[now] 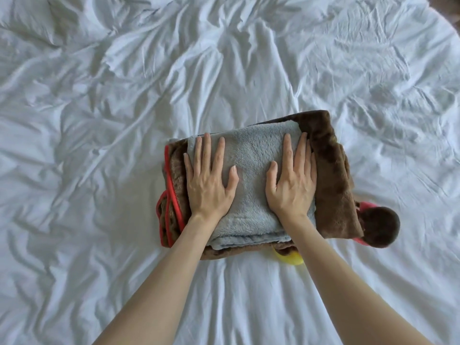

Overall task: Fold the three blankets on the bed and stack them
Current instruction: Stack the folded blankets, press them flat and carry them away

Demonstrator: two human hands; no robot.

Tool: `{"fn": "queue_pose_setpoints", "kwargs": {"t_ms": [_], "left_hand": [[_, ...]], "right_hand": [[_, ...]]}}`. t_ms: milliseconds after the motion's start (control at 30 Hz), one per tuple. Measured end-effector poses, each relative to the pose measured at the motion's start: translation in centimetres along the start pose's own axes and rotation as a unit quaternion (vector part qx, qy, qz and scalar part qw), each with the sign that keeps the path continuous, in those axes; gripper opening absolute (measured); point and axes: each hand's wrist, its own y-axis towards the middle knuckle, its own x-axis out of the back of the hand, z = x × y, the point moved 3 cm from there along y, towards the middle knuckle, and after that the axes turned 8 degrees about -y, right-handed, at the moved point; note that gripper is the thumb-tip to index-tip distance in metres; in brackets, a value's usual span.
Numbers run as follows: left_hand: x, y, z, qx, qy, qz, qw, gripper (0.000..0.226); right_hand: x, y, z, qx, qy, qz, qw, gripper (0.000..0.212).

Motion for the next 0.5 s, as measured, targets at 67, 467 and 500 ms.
{"fn": "queue_pose_setpoints", "kwargs": {"t_ms": [67, 467, 500], "left_hand": [[0.8, 0.1, -0.1, 0.035, -0.004, 0.015, 0.999, 0.062], [8.8, -2.0, 4.9, 0.323, -0.421, -0.019, 0.848, 0.093], [8.4, -2.5, 5.5, 0.357, -0.456, 0.006, 0.815, 0.099]], "right_hand": [[0.9, 0.2, 0.3, -0.008, -0.002, 0.017, 1.0, 0.06], [7.8, 3.9, -9.0, -0.186, 0.216, 0.158, 0.945, 0.088], [7.2, 3.9, -9.9, -0.228, 0.26, 0.223, 0.911, 0.094]]}}
